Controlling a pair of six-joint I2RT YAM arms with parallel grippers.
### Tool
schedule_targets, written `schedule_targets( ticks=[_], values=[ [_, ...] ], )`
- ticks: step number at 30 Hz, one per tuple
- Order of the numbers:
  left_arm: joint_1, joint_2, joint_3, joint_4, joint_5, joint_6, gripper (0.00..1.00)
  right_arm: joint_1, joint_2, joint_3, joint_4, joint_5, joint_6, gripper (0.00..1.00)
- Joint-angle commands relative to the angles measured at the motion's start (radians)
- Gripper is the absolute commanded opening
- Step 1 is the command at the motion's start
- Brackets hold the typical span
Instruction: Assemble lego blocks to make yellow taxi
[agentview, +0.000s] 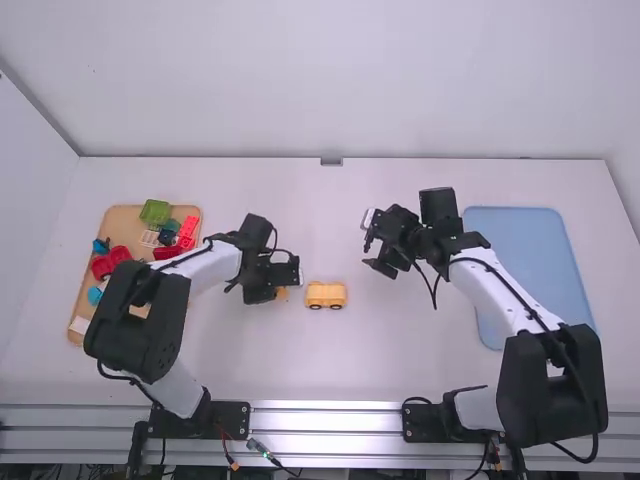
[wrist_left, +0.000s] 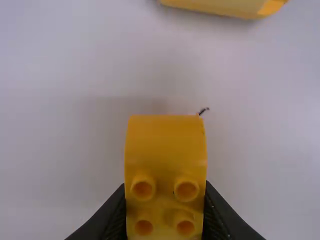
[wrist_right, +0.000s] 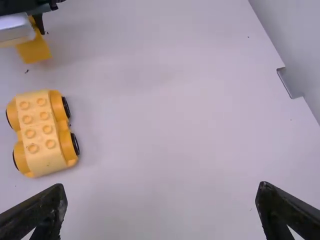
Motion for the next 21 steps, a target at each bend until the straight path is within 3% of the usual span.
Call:
schedule_targets(
  ticks=[1,9,16,17,19,20,21],
  values=[
    [-0.007,0.001,-0.01,0.001,0.056,0.039,0.09,-0.002,-0.018,0.027,-0.003,-0.013,-0.004,0.99],
    [-0.007,0.003,-0.026,-0.006,0.084,0.077,0.08,-0.002,-0.018,0.027,-0.006,-0.013,-0.005,0.99],
    [-0.007,0.003,-0.109,0.134,0.082,0.077,0.11,0.0,-0.018,0.027,-0.006,-0.012,-0.004,0.99],
    [-0.007,0.003,-0.12,0.147,0.082,0.077,0.15,0.0,-0.018,0.027,-0.006,-0.013,-0.004,0.99],
    [-0.006,0.003,-0.14,0.174,0.083,0.099,0.33,0.0,-0.018,0.027,-0.006,-0.013,-0.004,0.99],
    [-0.007,0.003,-0.145,0.177,0.083,0.113,0.38,0.0,-0.018,0.027,-0.006,-0.013,-0.004,0.99],
    [-0.007,0.003,-0.147,0.182,0.083,0.119,0.61,0.0,-0.018,0.027,-0.005,-0.013,-0.004,0.99]
  ],
)
